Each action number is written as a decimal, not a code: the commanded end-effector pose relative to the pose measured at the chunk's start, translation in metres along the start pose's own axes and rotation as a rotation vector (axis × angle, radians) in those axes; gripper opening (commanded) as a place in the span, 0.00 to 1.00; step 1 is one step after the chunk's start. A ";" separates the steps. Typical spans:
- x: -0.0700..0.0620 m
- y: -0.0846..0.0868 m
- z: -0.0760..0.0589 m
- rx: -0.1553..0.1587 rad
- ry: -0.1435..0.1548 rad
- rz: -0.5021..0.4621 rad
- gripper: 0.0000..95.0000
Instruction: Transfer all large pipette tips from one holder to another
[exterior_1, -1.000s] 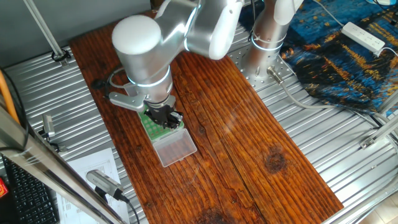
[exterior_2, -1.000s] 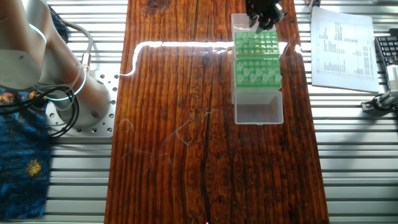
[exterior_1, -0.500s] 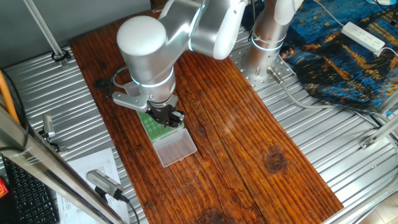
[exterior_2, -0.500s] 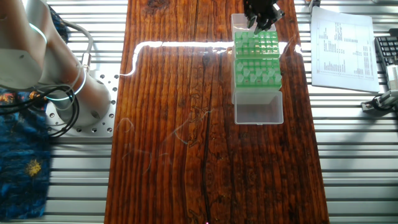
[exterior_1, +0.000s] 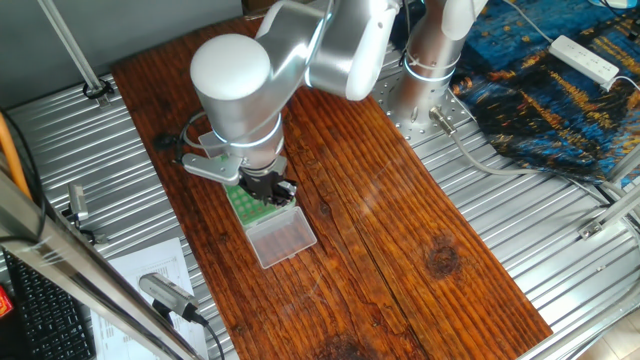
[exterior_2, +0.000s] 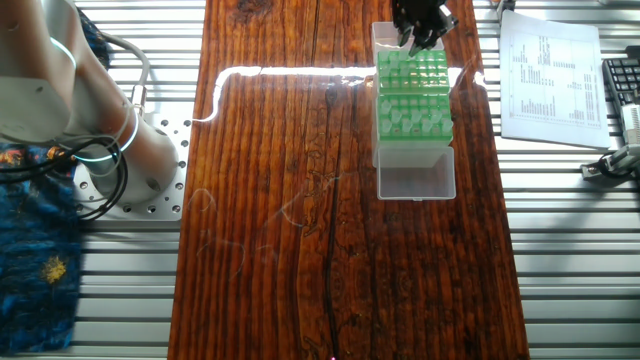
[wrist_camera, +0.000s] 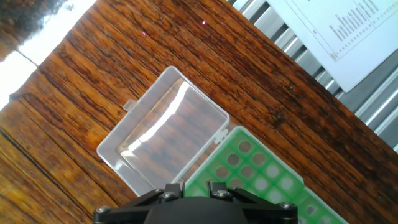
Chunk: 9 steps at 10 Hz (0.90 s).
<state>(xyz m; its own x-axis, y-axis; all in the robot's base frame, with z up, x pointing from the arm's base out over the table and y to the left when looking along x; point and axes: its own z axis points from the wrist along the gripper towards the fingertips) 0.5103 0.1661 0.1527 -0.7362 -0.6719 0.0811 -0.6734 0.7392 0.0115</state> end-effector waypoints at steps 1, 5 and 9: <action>0.001 0.000 0.001 0.003 0.003 0.001 0.20; 0.003 -0.002 0.002 0.011 0.006 -0.001 0.20; 0.004 -0.004 0.003 0.010 -0.004 0.003 0.20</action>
<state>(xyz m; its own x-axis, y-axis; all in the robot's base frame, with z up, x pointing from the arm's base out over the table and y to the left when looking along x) 0.5095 0.1605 0.1499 -0.7382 -0.6702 0.0769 -0.6721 0.7404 0.0013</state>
